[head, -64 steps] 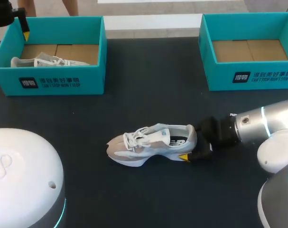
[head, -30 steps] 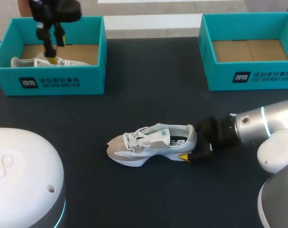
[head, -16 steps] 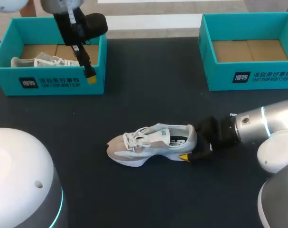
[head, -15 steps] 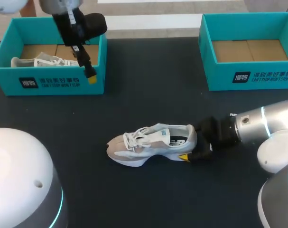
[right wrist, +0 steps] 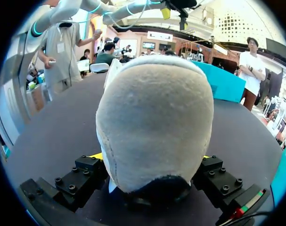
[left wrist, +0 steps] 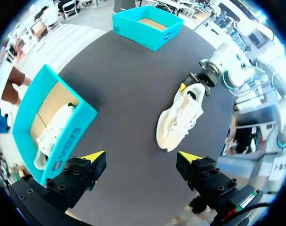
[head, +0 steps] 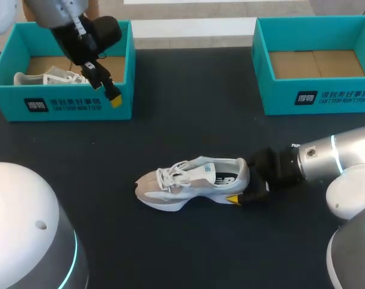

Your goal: Take the shoe out of the shoebox, open the shoe tongue, remove and reinsert the insole, then place the shoe into the shoebox

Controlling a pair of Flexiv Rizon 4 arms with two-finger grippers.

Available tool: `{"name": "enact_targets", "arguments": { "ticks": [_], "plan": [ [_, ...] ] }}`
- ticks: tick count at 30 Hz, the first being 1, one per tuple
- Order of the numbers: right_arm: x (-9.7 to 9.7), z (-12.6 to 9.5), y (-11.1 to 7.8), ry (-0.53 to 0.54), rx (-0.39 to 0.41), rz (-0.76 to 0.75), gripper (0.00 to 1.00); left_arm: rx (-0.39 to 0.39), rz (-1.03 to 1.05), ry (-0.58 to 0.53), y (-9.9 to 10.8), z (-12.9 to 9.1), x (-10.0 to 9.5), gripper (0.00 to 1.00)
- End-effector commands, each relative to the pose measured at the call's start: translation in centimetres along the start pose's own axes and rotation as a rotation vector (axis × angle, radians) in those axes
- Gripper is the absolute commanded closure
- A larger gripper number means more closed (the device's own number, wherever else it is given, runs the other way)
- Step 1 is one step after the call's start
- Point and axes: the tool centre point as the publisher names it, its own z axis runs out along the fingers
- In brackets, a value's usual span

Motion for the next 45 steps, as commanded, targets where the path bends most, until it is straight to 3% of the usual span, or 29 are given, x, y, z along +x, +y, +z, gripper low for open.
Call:
{"name": "enact_targets", "arguments": {
  "ticks": [1,6,7,14,20,26,37,45],
  "plan": [
    [-0.1,0.0,0.0,0.0,0.004,0.001,1.0,0.036,-0.188,-0.037,1.5,0.7,1.9,0.0],
    [-0.1,0.0,0.0,0.0,0.004,0.001,1.0,0.049,-0.376,-0.068,2.1,2.4,5.2,0.0],
    [-0.1,0.0,0.0,0.0,0.004,0.001,1.0,0.052,-0.382,-0.117,1.9,3.0,6.2,0.0],
    [-0.1,0.0,0.0,0.0,0.004,0.001,1.0,0.027,-0.487,-0.13,0.2,5.2,11.1,0.0],
    [-0.1,0.0,0.0,0.0,0.004,0.001,1.0,0.018,-0.527,-0.214,-1.7,6.2,15.0,0.0],
    [-0.1,0.0,0.0,0.0,0.004,0.001,1.0,0.002,-0.555,-0.207,-3.3,7.6,16.9,0.0],
    [-0.1,0.0,0.0,0.0,0.004,0.001,1.0,-0.037,-0.581,-0.245,-4.6,12.9,19.3,0.0],
    [-0.1,0.0,0.0,0.0,0.004,0.001,1.0,-0.037,-0.581,-0.245,-4.6,12.9,19.3,0.0]
  ]
}}
